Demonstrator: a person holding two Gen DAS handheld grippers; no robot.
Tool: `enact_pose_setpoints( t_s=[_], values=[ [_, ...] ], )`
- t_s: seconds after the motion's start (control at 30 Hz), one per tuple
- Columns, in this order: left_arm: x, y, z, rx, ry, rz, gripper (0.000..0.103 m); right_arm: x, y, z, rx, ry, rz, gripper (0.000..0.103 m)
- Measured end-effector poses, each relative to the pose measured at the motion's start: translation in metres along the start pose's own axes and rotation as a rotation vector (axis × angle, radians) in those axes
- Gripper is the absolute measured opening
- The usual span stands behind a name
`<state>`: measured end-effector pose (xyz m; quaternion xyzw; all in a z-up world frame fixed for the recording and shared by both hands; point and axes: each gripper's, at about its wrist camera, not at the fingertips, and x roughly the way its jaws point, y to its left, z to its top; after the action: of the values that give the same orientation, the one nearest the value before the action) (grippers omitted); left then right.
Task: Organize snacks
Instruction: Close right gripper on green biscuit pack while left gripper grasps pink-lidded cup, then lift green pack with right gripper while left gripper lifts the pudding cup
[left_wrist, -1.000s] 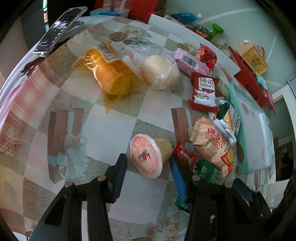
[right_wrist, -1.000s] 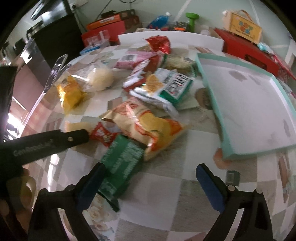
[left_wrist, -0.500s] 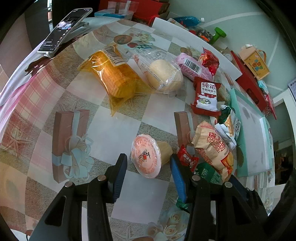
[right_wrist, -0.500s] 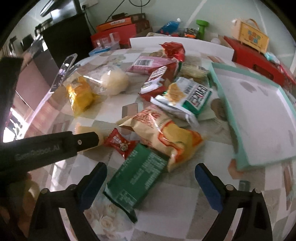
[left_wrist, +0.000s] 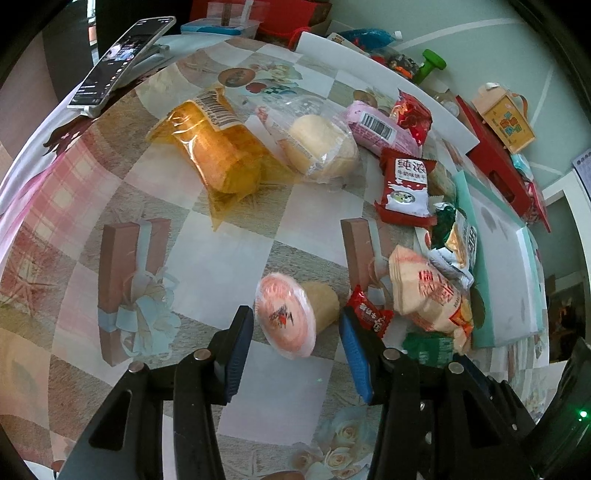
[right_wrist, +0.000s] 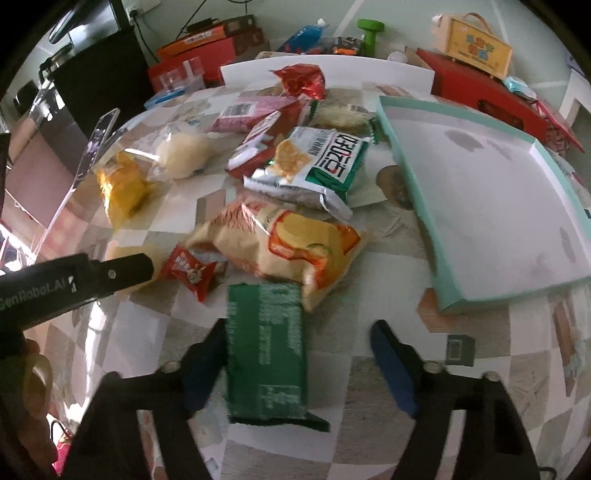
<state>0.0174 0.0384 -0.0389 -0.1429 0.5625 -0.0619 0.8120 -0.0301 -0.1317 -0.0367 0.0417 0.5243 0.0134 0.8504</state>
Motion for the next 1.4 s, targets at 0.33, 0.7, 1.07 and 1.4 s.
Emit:
enact_pose_setpoints(
  t_s=[0.33, 0.7, 1.07, 1.4],
  values=[
    [0.012, -0.014, 0.001, 0.062, 0.018, 0.044, 0.05, 0.004, 0.021, 0.0, -0.077, 0.003, -0.009, 0.055],
    [0.004, -0.012, -0.001, 0.082, -0.005, 0.046, 0.046, 0.0, 0.018, 0.0, -0.072, -0.002, -0.009, 0.042],
    [-0.007, -0.011, 0.001, 0.079, -0.035, 0.029, 0.044, -0.014, 0.01, 0.001, -0.041, -0.04, 0.009, 0.042],
    [-0.018, -0.011, 0.001, 0.077, -0.063, 0.019, 0.034, -0.031, 0.002, 0.005, -0.011, -0.088, 0.032, 0.042]
  ],
)
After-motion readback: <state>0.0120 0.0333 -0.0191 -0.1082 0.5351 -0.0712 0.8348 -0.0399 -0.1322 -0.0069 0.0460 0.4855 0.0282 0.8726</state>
